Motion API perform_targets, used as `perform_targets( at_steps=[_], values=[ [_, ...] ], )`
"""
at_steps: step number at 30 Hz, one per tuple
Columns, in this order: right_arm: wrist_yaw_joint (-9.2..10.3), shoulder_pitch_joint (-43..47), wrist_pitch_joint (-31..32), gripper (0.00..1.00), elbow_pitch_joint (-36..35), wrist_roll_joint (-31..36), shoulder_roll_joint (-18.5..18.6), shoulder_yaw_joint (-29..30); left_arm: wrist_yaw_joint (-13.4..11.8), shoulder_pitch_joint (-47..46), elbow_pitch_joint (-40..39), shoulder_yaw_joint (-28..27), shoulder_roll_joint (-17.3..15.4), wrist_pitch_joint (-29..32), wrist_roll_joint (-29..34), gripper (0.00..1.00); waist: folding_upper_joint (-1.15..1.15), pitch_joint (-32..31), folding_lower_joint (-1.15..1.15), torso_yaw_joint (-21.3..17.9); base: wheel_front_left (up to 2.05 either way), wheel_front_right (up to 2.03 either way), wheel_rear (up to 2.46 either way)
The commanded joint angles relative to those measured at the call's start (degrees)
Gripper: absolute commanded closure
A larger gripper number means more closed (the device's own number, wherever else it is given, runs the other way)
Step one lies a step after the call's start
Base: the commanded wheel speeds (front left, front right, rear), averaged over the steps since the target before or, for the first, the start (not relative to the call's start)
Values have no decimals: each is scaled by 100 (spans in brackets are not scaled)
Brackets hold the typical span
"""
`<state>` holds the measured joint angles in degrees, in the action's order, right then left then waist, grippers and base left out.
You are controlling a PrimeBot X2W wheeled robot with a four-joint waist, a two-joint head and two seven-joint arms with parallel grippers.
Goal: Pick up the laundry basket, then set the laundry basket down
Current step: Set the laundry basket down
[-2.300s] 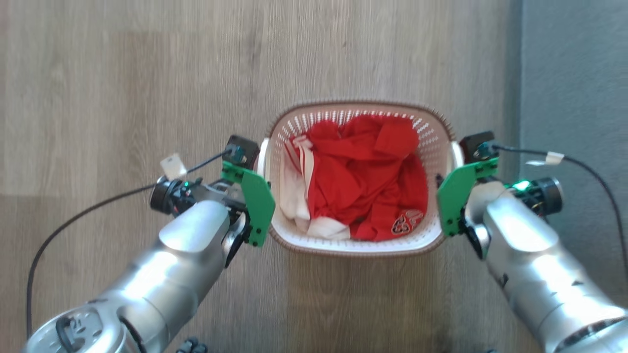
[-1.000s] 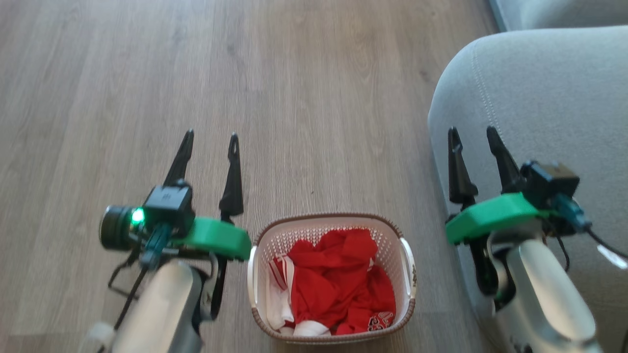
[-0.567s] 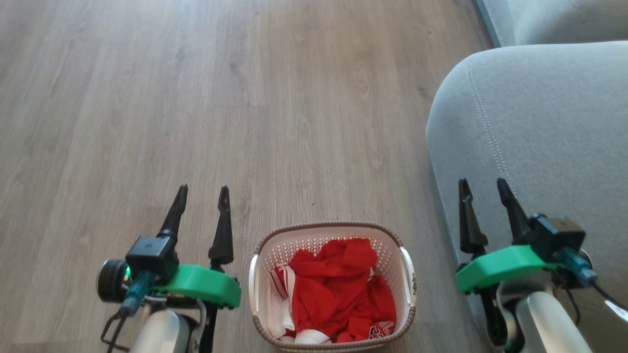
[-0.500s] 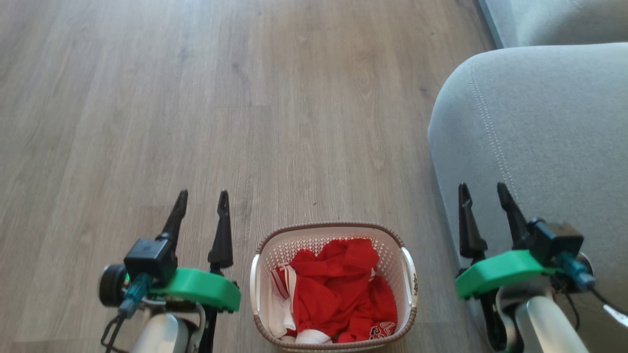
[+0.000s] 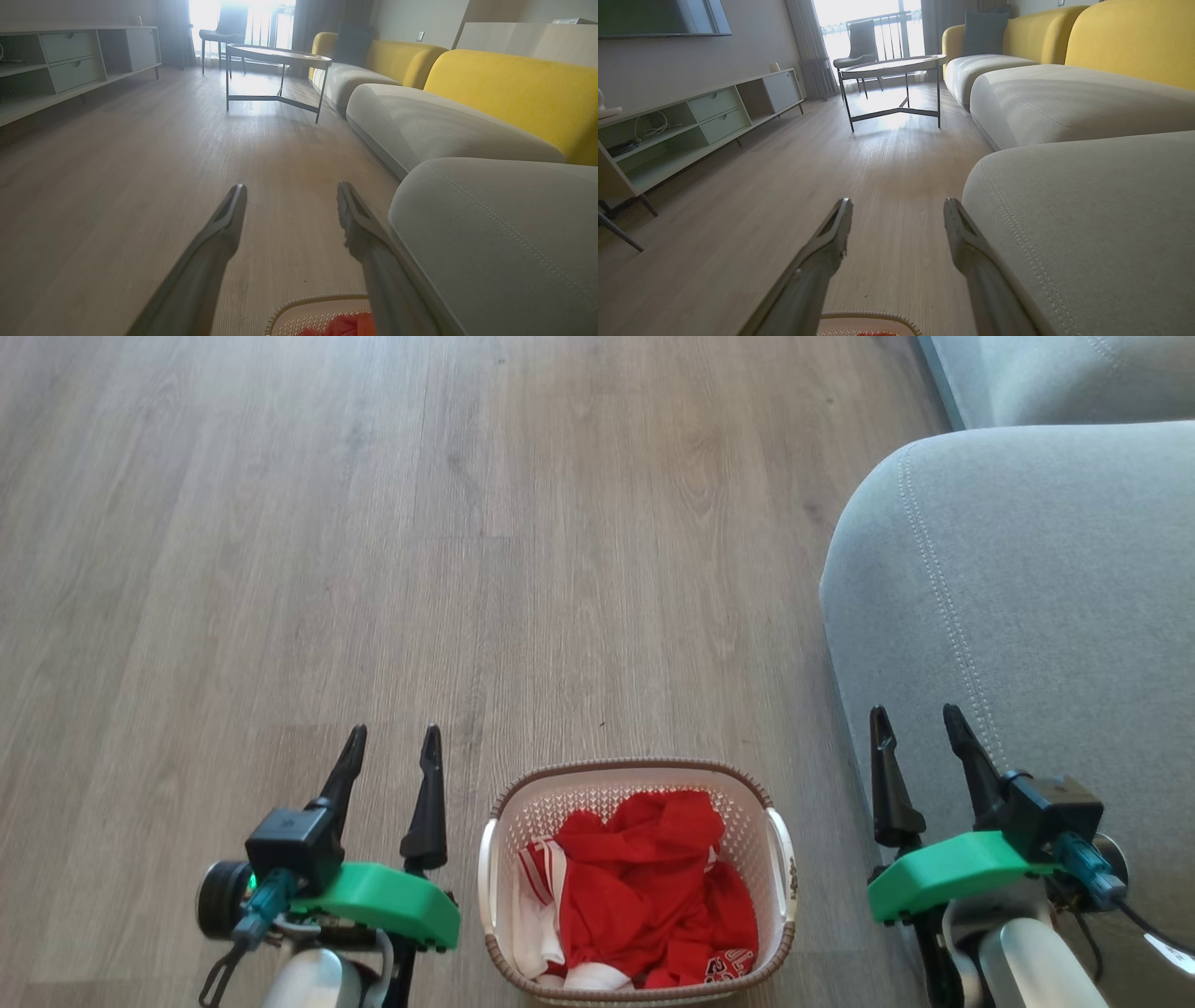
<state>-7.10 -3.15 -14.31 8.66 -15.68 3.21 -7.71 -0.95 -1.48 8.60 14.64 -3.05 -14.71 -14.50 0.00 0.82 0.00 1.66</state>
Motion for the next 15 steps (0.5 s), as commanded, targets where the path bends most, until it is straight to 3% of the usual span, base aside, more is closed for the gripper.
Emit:
perform_targets(
  at_steps=[1, 15],
  values=[
    [-39, -187, -69, 0, -157, 50, -33, -117, 34, -241, -139, -160, 16, -29, -35, 0, 0, -1, 0, -3, 0, 0, 0],
    [-39, -210, -69, 0, -134, 67, -34, -124, 30, -256, -222, -164, 17, -29, -90, 0, 0, 6, 0, -10, 0, 0, 0]
  ],
)
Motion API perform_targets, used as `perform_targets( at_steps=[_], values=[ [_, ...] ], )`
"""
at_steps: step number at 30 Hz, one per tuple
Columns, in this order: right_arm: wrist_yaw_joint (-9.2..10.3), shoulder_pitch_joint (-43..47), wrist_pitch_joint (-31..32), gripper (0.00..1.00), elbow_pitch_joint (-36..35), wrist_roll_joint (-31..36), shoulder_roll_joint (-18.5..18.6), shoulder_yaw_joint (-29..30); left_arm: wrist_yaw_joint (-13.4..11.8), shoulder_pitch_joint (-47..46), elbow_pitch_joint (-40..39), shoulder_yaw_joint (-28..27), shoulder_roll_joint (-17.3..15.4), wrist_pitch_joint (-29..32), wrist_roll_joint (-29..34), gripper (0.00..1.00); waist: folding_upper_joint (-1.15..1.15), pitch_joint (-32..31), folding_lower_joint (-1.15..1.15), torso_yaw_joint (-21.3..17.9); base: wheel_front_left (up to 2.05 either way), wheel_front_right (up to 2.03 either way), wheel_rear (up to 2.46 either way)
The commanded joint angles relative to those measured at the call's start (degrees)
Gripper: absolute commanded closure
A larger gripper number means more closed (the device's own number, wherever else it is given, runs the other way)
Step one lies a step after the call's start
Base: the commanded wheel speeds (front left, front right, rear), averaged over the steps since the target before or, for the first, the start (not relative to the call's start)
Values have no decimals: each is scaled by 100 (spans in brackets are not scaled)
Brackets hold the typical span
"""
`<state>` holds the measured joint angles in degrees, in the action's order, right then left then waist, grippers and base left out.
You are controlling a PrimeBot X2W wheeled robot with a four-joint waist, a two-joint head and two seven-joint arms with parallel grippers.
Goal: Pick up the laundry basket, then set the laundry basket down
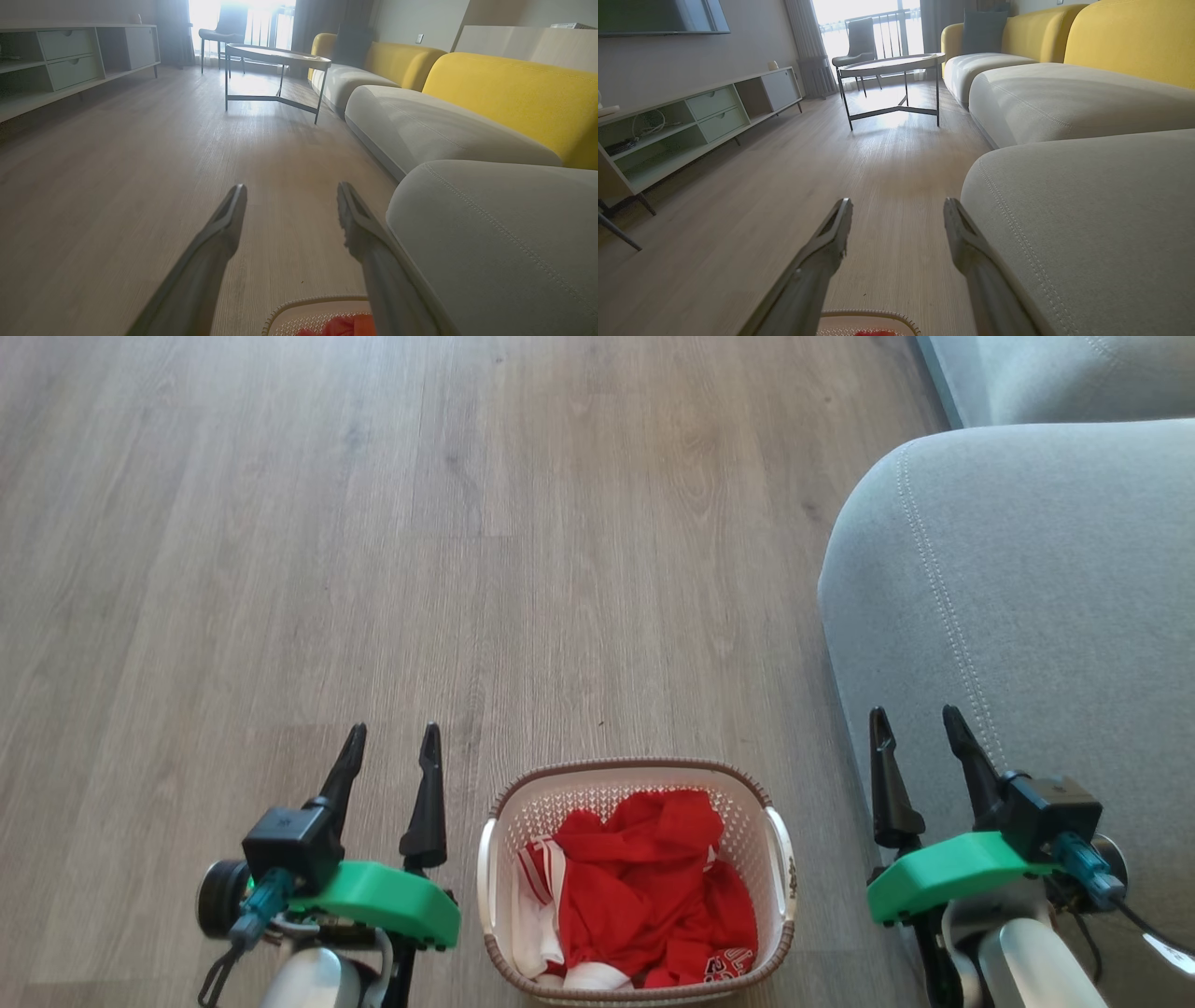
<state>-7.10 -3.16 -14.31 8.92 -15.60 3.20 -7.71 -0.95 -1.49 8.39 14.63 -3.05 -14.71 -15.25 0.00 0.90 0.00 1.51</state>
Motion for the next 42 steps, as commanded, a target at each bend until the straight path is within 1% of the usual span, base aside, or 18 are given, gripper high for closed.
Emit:
perform_targets(
  at_steps=[1, 9, 10, 14, 42],
  values=[
    [-39, -207, -69, 0, -157, 57, -32, -121, 34, -252, -209, -162, 17, -29, -17, 0, 0, -5, 0, 9, 0, 0, 0],
    [-39, -212, -69, 0, -133, 48, -32, -145, -23, -210, -162, -221, 17, -29, -124, 0, 0, -23, 0, 15, 0, 0, 0],
    [0, 0, 0, 100, 32, -1, 0, -6, -8, 2, 6, -28, 1, 0, -99, 100, 0, -23, 0, 16, 0, 0, 0],
    [0, 130, 18, 100, 387, -4, 0, -20, -9, 188, 346, -14, -3, 2, -96, 100, 0, -23, 0, 16, 0, 0, 0],
    [-9, 42, 380, 100, 405, -1821, 81, 181, 182, 43, 407, -368, -82, 384, -1894, 100, 0, -34, 0, -22, 0, 0, 0]
  ],
)
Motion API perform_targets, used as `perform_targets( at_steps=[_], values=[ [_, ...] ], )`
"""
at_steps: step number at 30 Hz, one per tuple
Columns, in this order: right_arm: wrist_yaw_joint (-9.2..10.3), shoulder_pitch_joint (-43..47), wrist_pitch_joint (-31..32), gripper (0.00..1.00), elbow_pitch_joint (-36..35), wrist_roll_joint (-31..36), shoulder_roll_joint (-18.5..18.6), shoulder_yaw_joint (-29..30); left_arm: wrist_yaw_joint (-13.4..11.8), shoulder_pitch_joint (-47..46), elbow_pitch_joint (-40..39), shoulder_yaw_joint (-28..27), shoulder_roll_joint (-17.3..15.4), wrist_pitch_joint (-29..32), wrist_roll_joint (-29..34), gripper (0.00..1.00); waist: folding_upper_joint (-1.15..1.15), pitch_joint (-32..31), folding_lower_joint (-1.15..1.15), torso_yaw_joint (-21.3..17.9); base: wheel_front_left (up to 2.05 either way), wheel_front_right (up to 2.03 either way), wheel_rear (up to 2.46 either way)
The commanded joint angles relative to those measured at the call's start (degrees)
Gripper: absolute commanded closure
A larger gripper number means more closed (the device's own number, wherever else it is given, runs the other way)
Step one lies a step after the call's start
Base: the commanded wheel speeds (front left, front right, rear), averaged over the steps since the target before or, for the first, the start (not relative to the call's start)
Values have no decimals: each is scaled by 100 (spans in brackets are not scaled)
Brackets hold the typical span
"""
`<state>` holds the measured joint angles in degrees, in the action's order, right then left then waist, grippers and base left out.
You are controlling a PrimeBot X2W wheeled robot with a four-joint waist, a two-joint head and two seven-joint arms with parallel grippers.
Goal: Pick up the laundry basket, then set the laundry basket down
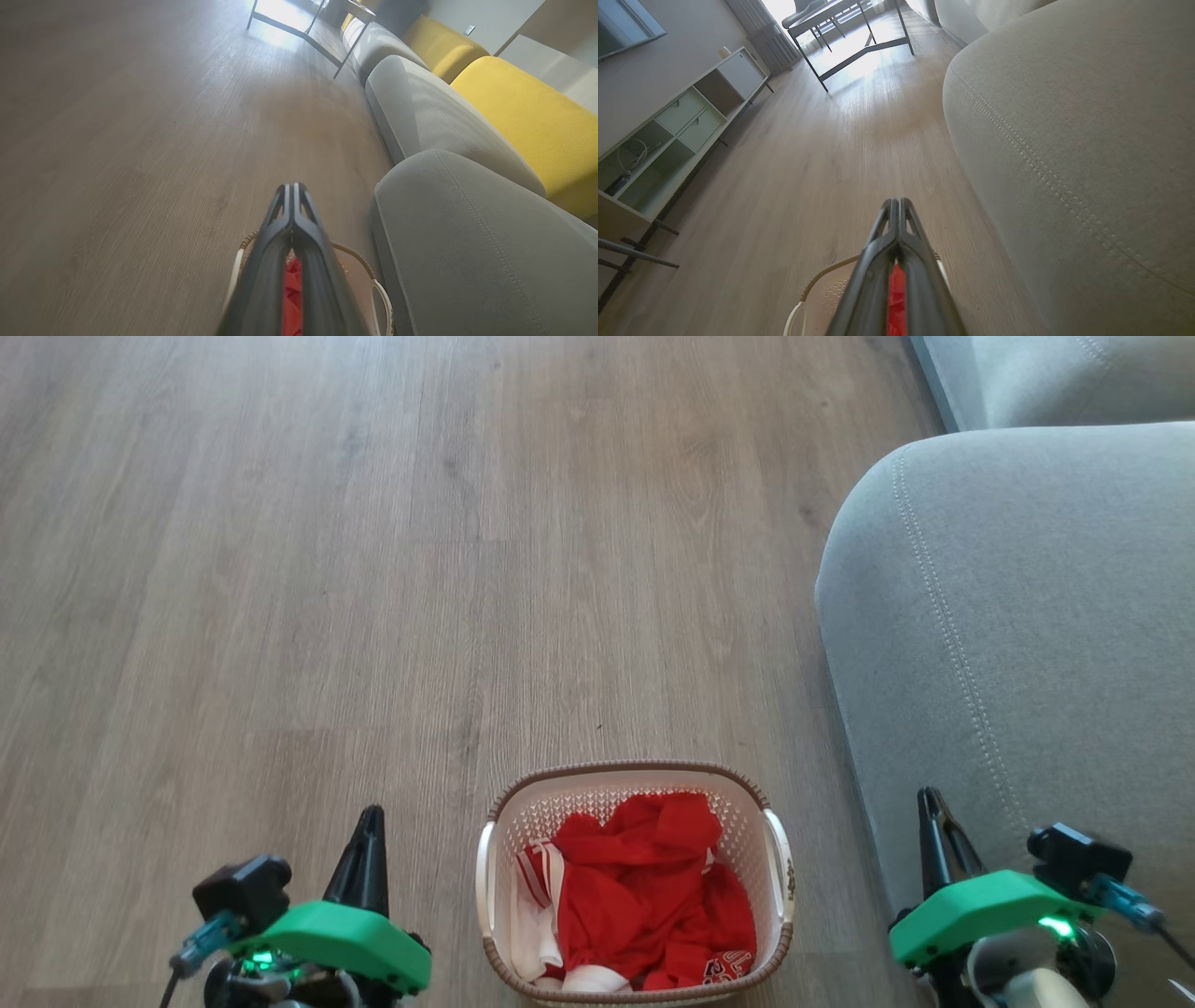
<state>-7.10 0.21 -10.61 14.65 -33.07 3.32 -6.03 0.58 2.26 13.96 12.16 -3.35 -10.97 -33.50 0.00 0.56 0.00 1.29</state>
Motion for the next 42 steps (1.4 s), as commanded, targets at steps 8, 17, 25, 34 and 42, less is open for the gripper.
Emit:
perform_targets(
  at_steps=[8, 17, 25, 34, 42],
  values=[
    [-11, -320, 124, 100, -163, -580, 83, 83, 83, -371, -145, -234, -67, 128, -571, 100, 0, -3, 0, -10, 0, 0, 0],
    [-14, -350, 257, 100, -155, -1149, 95, 167, 145, -415, -135, -367, -79, 265, -1136, 100, 0, -6, 0, -22, 0, 0, 0],
    [-16, -376, 379, 100, -148, -1650, 102, 246, 200, -455, -123, -488, -87, 390, -1633, 100, 0, -9, 0, -33, 0, 0, 0],
    [-19, -403, 503, 100, -140, -2147, 107, 329, 254, -495, -111, -613, -93, 518, -2127, 100, 0, -13, 0, -44, 0, 0, 0],
    [-21, -429, 629, 100, -132, -2641, 110, 414, 309, -536, -97, -740, -96, 648, -2617, 100, 0, -16, 0, -54, 0, 0, 0]
  ],
)
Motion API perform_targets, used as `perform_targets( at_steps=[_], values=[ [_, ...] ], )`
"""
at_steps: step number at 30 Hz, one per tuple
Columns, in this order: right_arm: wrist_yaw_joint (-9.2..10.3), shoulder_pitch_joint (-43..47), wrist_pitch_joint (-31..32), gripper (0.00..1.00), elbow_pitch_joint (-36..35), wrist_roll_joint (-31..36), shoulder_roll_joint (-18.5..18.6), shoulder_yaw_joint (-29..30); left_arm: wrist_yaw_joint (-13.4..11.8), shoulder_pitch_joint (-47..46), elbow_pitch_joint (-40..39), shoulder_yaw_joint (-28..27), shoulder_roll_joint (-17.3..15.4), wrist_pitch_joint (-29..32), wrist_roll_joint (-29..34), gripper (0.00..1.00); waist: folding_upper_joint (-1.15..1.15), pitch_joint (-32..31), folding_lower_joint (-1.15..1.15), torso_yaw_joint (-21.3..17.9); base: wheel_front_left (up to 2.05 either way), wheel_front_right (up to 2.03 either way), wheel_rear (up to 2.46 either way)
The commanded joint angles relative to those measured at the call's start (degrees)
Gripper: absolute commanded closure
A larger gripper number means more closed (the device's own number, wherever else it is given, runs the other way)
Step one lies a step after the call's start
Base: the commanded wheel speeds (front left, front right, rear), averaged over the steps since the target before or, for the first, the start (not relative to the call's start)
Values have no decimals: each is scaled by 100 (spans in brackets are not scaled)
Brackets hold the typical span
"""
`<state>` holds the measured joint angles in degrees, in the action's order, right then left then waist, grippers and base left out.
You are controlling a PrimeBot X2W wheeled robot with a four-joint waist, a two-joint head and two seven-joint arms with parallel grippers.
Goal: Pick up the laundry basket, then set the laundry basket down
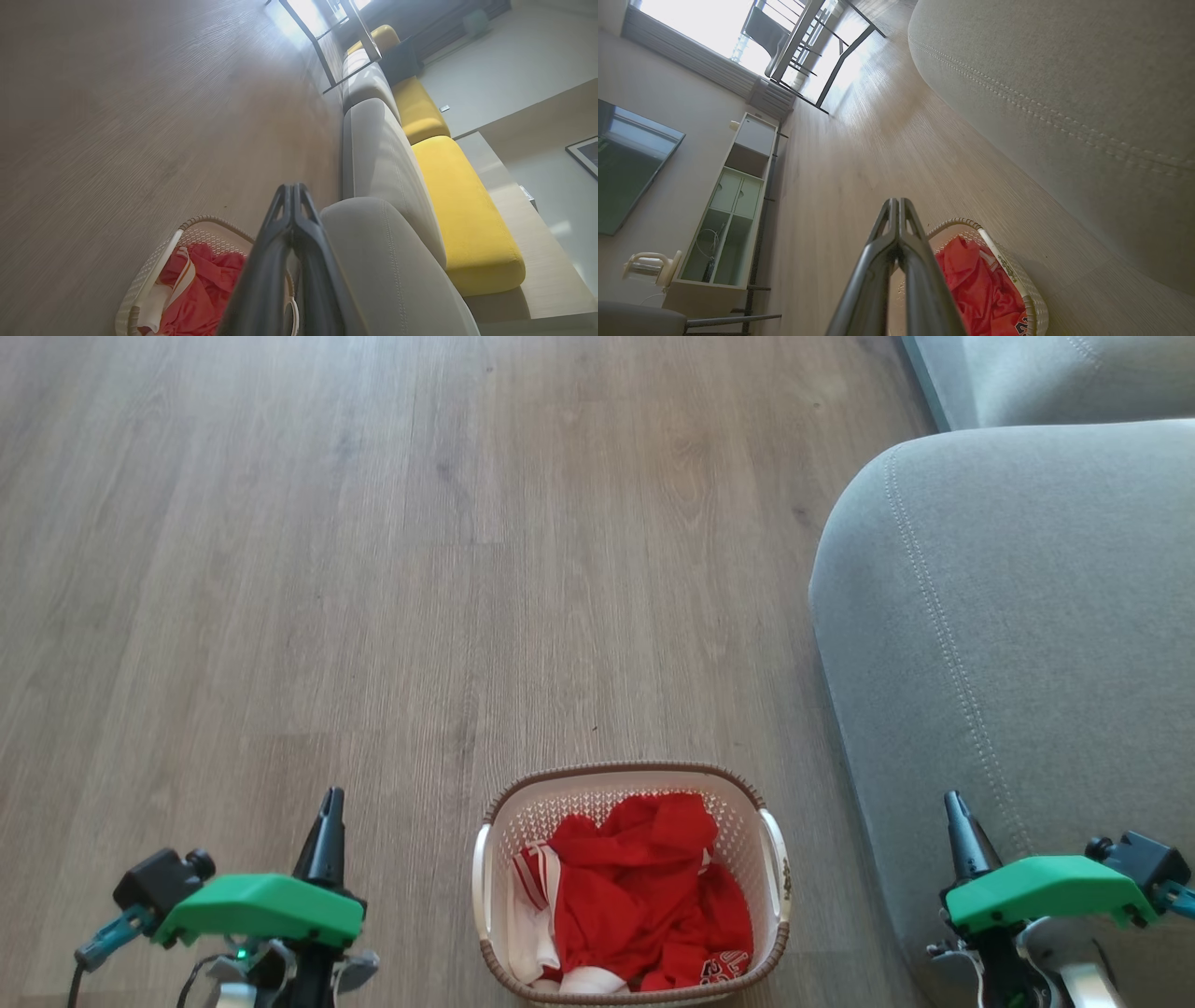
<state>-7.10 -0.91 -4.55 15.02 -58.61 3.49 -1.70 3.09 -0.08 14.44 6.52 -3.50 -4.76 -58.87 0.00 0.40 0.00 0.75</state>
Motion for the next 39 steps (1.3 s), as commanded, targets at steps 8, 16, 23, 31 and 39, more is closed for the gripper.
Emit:
perform_targets(
  at_steps=[8, 16, 23, 31, 39],
  values=[
    [-24, -344, 153, 100, -161, -580, 94, 70, 112, -344, -132, -307, -82, 159, -569, 100, 0, -3, 0, -11, 0, 0, 0],
    [-26, -372, 283, 100, -153, -1071, 93, 161, 166, -385, -118, -440, -82, 293, -1057, 100, 0, -6, 0, -22, 0, 0, 0],
    [-28, -396, 399, 100, -146, -1500, 91, 242, 214, -422, -106, -558, -81, 412, -1482, 100, 0, -9, 0, -31, 0, 0, 0],
    [-31, -420, 516, 100, -139, -1927, 88, 324, 262, -458, -93, -677, -79, 532, -1906, 100, 0, -12, 0, -40, 0, 0, 0],
    [-33, -447, 650, 100, -130, -2412, 84, 419, 316, -500, -79, -814, -76, 669, -2388, 100, 0, -15, 0, -51, 0, 0, 0]
  ],
)
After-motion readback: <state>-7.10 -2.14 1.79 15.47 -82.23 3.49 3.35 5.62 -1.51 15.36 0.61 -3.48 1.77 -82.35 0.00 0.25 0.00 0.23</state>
